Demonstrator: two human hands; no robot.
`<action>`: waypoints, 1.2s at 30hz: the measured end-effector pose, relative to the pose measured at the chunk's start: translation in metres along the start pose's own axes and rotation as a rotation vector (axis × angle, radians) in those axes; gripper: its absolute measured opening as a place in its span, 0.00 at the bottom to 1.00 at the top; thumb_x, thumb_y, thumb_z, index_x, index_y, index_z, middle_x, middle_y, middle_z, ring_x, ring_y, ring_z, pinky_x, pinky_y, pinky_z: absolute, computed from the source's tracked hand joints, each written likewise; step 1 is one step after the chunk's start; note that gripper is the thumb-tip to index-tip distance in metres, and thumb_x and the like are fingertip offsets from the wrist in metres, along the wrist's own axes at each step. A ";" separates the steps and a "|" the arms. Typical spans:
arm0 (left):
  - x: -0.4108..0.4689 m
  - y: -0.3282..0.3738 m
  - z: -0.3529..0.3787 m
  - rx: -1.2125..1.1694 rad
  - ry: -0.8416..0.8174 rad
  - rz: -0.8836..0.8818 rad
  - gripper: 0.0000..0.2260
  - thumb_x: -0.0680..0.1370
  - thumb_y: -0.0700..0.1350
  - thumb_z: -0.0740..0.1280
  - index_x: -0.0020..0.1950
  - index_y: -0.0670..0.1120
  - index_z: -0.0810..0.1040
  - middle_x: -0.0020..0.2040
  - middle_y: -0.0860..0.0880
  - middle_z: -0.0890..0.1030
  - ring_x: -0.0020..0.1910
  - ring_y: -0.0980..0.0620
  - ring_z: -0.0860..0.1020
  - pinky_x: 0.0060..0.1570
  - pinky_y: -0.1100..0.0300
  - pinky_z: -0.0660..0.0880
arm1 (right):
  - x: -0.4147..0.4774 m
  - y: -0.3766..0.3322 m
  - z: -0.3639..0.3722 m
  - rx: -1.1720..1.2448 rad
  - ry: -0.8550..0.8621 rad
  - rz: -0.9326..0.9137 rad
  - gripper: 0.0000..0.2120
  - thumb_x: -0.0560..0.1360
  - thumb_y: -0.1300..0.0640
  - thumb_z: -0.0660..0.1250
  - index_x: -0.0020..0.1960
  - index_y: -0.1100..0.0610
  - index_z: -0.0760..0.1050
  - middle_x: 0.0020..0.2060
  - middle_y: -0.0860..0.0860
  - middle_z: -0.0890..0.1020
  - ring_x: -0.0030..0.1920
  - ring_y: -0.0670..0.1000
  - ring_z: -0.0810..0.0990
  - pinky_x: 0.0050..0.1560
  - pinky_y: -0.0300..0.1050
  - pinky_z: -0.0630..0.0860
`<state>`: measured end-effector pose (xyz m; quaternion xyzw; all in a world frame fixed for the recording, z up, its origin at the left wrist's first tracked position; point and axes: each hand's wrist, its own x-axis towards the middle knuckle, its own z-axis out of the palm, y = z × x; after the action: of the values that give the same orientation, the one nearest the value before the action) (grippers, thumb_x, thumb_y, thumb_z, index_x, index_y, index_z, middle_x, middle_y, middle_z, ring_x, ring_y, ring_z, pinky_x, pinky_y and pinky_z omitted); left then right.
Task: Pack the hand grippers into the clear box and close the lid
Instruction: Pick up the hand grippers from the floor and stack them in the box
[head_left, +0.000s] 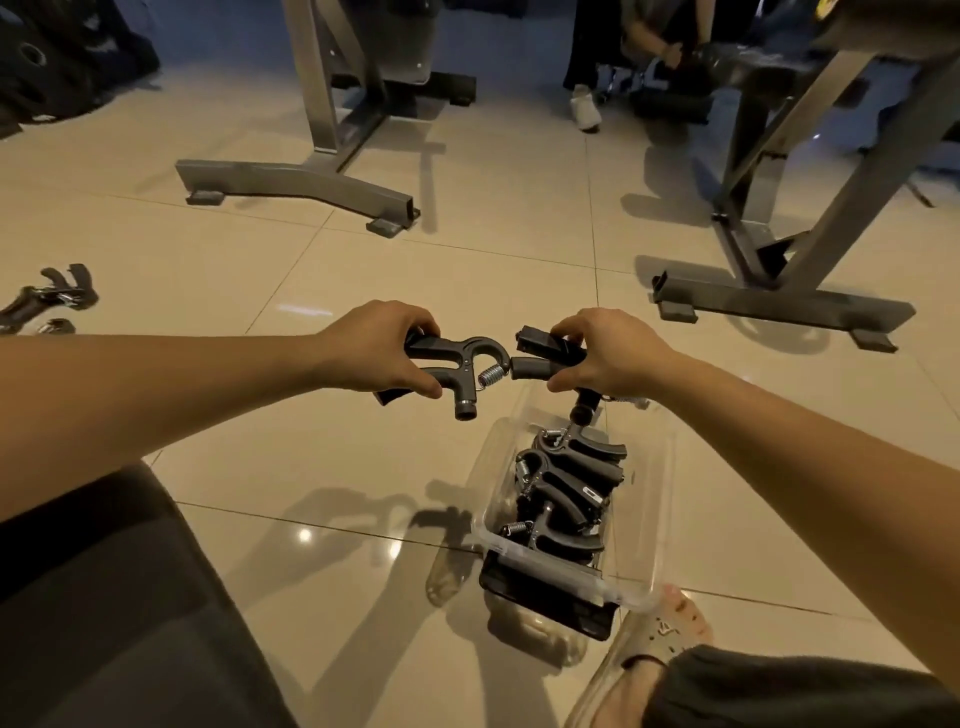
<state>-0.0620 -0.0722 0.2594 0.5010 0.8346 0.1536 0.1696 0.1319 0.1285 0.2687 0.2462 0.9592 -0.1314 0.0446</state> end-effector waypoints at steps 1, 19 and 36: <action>-0.002 0.009 0.003 0.010 -0.007 -0.012 0.25 0.66 0.56 0.80 0.59 0.51 0.79 0.51 0.53 0.81 0.49 0.51 0.79 0.48 0.55 0.77 | -0.005 0.007 0.001 0.005 -0.010 -0.004 0.29 0.69 0.44 0.78 0.66 0.54 0.78 0.53 0.51 0.82 0.51 0.54 0.79 0.54 0.55 0.79; -0.004 0.001 0.057 -0.017 -0.074 -0.148 0.24 0.64 0.58 0.81 0.55 0.54 0.78 0.49 0.54 0.80 0.46 0.53 0.79 0.42 0.57 0.75 | 0.021 0.069 0.091 0.107 -0.067 0.289 0.28 0.64 0.36 0.78 0.50 0.52 0.70 0.43 0.47 0.79 0.45 0.53 0.80 0.48 0.51 0.80; 0.050 -0.012 0.087 0.048 -0.181 0.017 0.24 0.66 0.57 0.79 0.58 0.53 0.78 0.46 0.58 0.79 0.43 0.59 0.76 0.39 0.60 0.72 | 0.022 0.099 0.198 0.099 -0.119 0.505 0.31 0.65 0.34 0.75 0.56 0.54 0.72 0.47 0.50 0.81 0.47 0.54 0.80 0.46 0.50 0.79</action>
<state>-0.0556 -0.0260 0.1697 0.5240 0.8149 0.0892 0.2311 0.1646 0.1674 0.0519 0.4716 0.8554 -0.1772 0.1200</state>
